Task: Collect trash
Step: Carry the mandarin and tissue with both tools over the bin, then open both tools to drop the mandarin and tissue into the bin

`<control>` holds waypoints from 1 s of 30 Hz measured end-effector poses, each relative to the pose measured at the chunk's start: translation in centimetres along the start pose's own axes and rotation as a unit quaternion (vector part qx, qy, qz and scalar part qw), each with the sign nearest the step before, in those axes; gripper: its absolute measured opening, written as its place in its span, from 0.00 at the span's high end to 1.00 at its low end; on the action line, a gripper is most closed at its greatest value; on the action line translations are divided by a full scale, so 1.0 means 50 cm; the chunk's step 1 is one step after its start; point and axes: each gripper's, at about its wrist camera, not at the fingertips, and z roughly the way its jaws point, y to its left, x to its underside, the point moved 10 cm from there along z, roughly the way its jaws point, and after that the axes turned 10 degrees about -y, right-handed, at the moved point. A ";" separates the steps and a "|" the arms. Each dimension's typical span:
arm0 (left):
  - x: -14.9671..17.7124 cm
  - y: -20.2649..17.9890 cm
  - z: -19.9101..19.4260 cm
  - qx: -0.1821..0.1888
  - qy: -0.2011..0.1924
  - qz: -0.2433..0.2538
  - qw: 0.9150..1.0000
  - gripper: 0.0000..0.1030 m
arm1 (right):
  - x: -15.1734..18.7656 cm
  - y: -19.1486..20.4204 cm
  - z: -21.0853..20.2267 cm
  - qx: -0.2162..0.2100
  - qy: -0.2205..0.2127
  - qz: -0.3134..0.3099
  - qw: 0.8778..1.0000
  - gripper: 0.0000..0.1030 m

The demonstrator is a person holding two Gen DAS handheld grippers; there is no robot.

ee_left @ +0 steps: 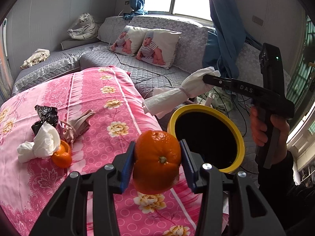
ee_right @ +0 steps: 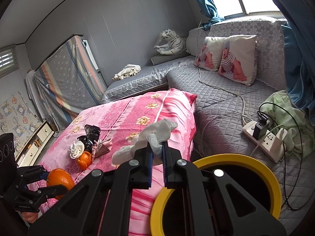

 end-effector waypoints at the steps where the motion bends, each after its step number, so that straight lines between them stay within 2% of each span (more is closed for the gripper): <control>1: -0.003 -0.011 0.005 0.004 0.001 0.005 1.000 0.59 | -0.002 -0.012 -0.004 0.006 -0.002 0.002 1.000 0.93; 16: -0.022 -0.156 0.080 0.057 0.020 0.043 0.997 0.59 | -0.004 -0.163 -0.080 0.102 -0.019 0.017 0.994 0.93; 22: -0.018 -0.204 0.110 0.076 0.029 0.053 0.995 0.59 | 0.008 -0.199 -0.103 0.125 -0.020 0.016 0.992 0.93; 30: -0.010 -0.231 0.150 0.087 0.040 0.050 0.994 0.59 | 0.034 -0.235 -0.116 0.147 -0.010 0.025 0.989 0.93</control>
